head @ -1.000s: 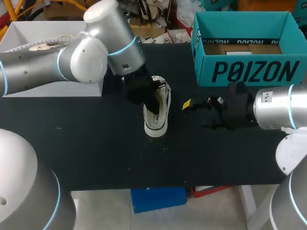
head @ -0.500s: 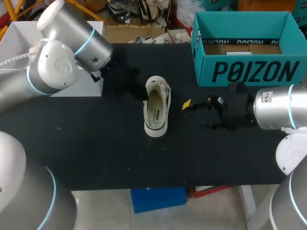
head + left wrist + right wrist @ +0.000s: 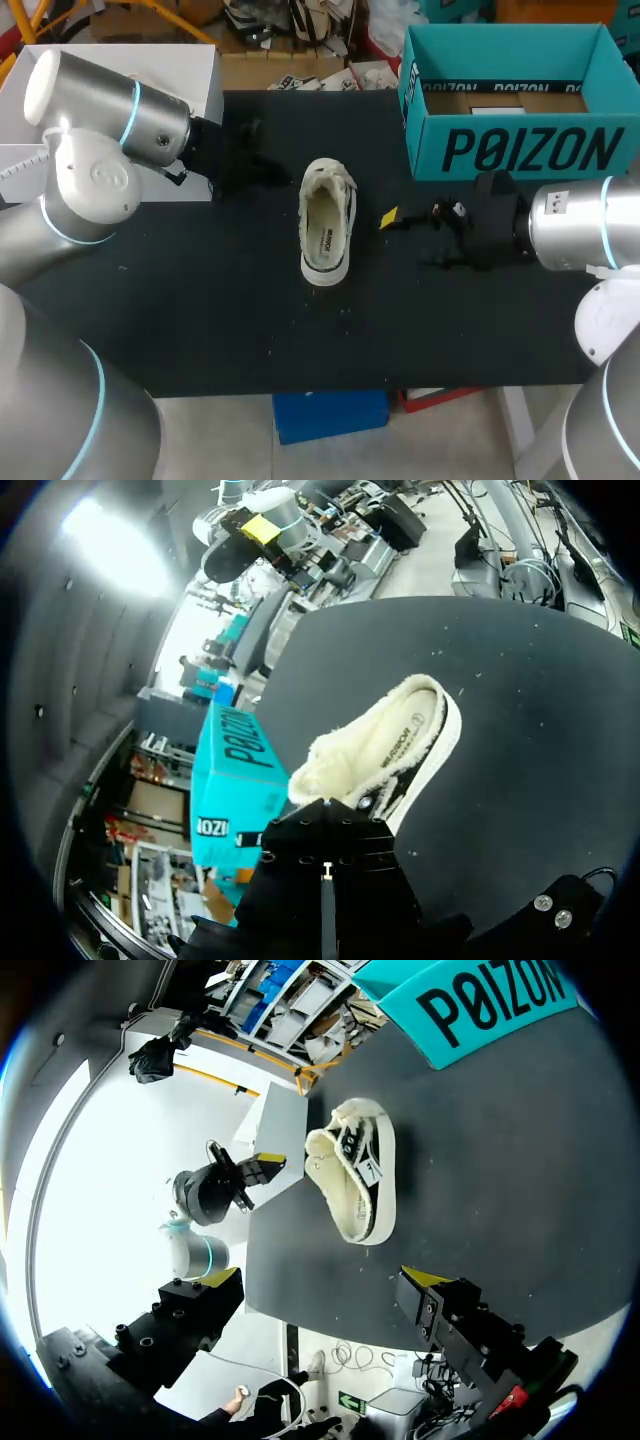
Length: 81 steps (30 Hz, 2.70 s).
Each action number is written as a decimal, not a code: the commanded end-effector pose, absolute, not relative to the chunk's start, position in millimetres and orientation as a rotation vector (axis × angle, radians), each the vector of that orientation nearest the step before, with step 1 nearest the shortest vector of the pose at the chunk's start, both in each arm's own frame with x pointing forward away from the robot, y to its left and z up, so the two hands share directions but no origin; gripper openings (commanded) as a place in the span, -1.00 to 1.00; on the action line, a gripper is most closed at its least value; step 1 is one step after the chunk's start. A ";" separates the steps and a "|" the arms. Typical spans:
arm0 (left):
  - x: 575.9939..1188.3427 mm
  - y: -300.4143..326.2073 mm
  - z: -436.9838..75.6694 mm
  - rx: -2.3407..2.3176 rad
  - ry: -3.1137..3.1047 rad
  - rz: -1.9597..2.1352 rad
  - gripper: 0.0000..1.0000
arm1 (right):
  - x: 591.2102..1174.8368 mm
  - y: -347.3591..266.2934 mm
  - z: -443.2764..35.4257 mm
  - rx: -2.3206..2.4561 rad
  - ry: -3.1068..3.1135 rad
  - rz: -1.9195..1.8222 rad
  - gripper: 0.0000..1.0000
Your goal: Take the shoe out of the shoebox, open the shoe tongue, remove and reinsert the insole, then place the shoe into the shoebox
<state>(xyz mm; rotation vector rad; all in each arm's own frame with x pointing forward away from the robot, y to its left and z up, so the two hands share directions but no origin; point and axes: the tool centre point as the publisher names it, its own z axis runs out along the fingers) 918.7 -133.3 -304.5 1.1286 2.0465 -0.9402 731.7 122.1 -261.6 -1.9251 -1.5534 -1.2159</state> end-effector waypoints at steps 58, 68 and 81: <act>914.4 -173.9 -300.5 1.414 2.022 -0.879 -1.00 | 731.6 121.9 -261.2 -1.926 -1.554 -1.214 1.00; 897.2 -129.7 -283.8 1.549 2.190 -0.806 -0.75 | 731.6 121.9 -261.2 -1.926 -1.554 -1.214 1.00; 886.9 -109.3 -278.9 1.516 2.297 -0.790 1.00 | 731.6 121.9 -261.2 -1.926 -1.554 -1.214 1.00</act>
